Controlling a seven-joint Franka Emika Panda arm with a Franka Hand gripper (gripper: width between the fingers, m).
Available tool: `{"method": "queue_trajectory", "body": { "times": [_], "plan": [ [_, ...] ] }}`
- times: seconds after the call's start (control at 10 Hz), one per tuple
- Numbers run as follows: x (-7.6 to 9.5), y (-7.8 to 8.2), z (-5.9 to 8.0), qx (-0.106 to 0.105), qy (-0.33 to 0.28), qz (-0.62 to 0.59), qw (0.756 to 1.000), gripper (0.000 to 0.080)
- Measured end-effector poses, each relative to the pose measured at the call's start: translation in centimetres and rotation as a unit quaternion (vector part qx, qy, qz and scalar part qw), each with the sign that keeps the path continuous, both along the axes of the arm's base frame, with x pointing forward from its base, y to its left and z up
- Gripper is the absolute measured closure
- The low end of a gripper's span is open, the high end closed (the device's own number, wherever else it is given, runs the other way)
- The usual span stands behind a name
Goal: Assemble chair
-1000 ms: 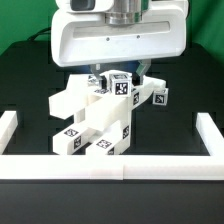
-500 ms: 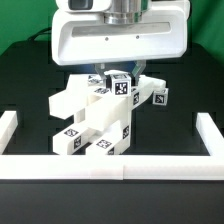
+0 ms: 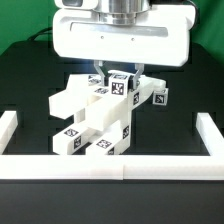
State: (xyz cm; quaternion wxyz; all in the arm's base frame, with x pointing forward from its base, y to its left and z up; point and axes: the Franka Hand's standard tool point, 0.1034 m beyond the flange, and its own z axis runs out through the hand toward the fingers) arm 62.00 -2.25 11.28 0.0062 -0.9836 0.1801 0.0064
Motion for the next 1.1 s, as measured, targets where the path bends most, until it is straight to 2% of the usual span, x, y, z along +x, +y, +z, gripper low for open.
{"method": "queue_trajectory", "body": {
  "times": [0.5, 1.1],
  "plan": [
    [0.0, 0.13, -0.02, 0.0, 0.003, -0.168, 0.986, 0.0514],
    [0.03, 0.32, -0.02, 0.0, 0.006, -0.343, 0.939, 0.0512]
  ]
}}
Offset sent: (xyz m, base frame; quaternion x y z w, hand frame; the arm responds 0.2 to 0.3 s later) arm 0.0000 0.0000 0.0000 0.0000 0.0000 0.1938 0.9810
